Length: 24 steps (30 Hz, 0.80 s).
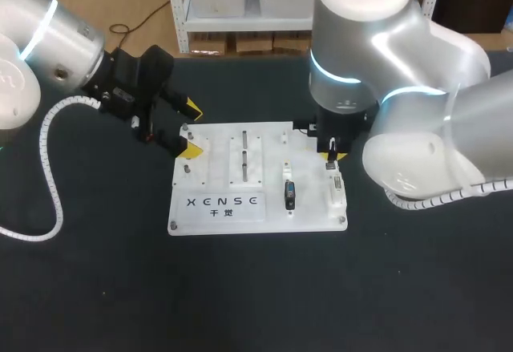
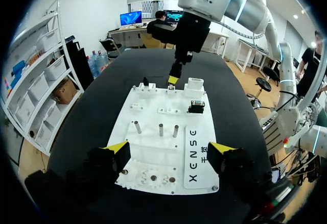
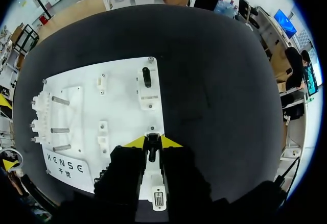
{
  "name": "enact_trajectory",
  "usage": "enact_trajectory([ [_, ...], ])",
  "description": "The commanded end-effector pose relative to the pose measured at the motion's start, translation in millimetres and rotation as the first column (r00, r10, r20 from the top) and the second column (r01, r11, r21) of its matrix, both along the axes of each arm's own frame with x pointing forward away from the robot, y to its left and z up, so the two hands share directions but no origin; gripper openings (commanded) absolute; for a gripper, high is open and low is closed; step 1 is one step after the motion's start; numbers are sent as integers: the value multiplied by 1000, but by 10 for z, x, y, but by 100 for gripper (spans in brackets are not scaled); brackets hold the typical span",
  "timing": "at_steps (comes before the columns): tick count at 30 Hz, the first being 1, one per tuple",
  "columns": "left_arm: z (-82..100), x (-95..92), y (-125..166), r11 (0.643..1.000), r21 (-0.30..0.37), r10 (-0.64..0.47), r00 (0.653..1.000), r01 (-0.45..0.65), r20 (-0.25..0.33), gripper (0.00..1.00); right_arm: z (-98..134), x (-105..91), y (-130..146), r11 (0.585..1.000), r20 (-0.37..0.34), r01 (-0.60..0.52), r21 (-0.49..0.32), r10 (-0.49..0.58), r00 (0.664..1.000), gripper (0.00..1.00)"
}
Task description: Insert the USB connector, Ethernet cable, and multi-pin plug into their matching sockets one by one.
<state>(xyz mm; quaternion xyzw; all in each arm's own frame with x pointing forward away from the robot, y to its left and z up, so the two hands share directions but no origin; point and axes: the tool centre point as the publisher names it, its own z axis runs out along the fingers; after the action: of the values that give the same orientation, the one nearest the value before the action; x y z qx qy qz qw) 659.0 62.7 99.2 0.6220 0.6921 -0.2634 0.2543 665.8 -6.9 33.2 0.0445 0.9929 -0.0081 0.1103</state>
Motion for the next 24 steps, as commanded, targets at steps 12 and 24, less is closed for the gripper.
enact_trajectory([
  [12,0,12,-4,1000,4,-2,1000,2,-3,100,-107,15,-2,1000,-13,2,-11,-2,1000,0],
  [24,0,12,-4,1000,4,-2,1000,2,-3,100,-232,28,-23,1000,-45,14,-11,-15,999,0],
])
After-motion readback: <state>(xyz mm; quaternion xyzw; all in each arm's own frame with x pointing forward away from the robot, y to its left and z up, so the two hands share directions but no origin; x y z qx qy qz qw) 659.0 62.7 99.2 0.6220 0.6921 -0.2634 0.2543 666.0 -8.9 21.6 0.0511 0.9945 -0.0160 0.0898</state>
